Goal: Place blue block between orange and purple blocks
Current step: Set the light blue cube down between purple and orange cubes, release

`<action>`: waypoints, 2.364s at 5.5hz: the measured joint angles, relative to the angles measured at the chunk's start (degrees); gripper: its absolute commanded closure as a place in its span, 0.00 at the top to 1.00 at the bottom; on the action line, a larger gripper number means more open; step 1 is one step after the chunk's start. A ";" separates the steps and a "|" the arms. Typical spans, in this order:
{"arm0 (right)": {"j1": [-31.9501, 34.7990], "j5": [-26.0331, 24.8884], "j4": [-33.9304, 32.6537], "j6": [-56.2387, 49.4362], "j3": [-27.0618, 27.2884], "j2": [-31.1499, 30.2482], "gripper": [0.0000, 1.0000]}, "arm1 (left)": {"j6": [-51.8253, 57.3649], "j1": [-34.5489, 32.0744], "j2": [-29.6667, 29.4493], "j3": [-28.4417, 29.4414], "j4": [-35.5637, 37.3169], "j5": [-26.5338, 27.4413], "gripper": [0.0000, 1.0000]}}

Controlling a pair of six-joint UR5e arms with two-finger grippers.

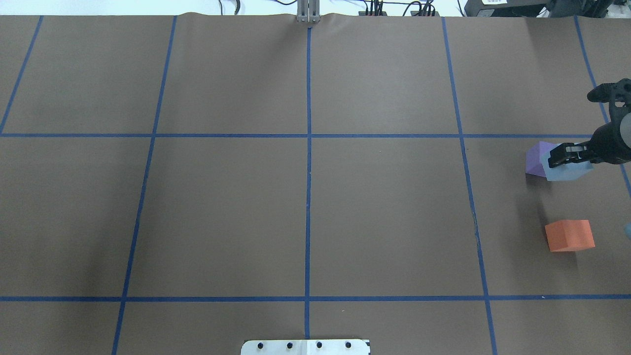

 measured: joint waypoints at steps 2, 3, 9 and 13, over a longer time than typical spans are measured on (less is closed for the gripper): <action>-3.03 -0.61 7.06 3.30 -1.05 -2.39 0.14 | 0.07 -0.01 0.01 -0.07 0.00 -0.13 1.00; -4.66 -1.82 11.67 4.69 -3.04 -3.15 0.17 | 0.06 -0.03 0.03 -0.08 0.00 -0.22 1.00; -7.98 -6.29 15.49 4.42 -4.39 -4.07 1.00 | 0.00 -0.03 0.08 -0.07 0.00 -0.43 1.00; 18.63 5.96 -5.47 -33.68 -0.50 -4.87 1.00 | 0.20 -0.08 0.08 -0.04 0.00 -0.44 1.00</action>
